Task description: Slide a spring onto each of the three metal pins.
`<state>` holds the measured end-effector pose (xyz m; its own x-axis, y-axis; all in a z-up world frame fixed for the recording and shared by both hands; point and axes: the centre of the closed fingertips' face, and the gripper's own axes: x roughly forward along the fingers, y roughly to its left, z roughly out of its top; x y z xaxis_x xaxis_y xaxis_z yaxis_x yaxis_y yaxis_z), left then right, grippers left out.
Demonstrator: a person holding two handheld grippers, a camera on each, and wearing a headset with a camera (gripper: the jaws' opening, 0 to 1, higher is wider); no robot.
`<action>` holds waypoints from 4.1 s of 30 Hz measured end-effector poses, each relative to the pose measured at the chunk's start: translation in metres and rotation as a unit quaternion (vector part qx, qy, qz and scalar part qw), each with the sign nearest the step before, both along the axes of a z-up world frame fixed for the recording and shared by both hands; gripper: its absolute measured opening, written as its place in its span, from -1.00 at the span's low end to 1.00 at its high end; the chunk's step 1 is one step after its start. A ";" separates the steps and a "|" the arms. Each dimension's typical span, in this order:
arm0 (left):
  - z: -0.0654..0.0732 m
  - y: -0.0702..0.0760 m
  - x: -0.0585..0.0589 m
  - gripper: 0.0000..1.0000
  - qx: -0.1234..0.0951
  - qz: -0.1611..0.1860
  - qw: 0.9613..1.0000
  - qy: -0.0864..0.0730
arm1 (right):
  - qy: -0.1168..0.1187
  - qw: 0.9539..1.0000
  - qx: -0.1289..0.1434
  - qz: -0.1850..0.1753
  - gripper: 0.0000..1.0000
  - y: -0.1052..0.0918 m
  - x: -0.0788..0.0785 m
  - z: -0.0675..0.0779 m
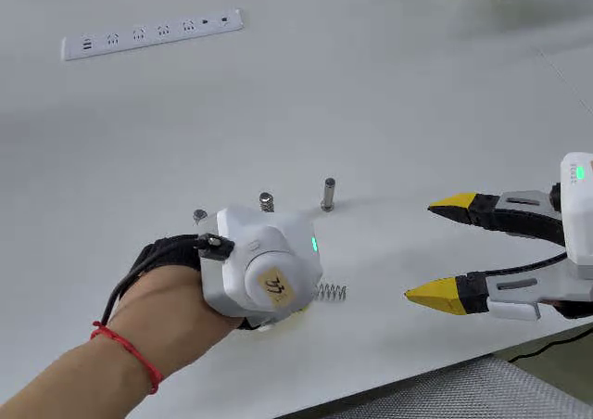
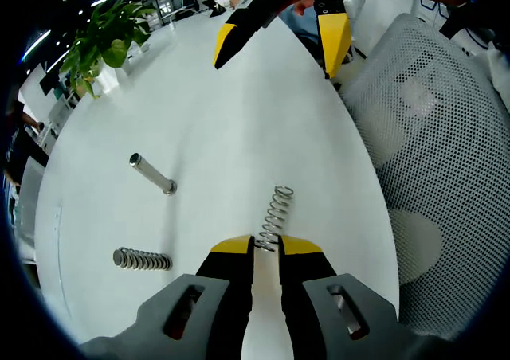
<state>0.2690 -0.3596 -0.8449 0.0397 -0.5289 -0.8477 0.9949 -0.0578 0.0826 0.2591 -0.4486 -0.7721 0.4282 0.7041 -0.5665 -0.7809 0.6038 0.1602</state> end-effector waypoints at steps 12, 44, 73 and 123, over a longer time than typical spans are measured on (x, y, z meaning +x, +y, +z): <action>0.000 -0.002 -0.001 -0.84 0.012 -0.026 0.999 -0.017 | -0.002 1.000 0.001 -0.007 0.24 -0.003 0.000 0.001; 0.019 -0.005 -0.007 -0.86 -0.067 0.053 0.995 0.055 | 0.009 1.000 -0.003 0.014 0.41 0.001 -0.008 0.000; 0.142 0.014 0.003 -0.86 -0.305 0.146 0.938 0.073 | -0.004 0.987 0.118 0.106 -0.39 0.079 0.013 0.098; 0.179 0.020 -0.006 -0.87 -0.388 0.151 0.905 0.085 | 0.000 0.960 0.023 0.280 -0.83 0.120 0.003 0.130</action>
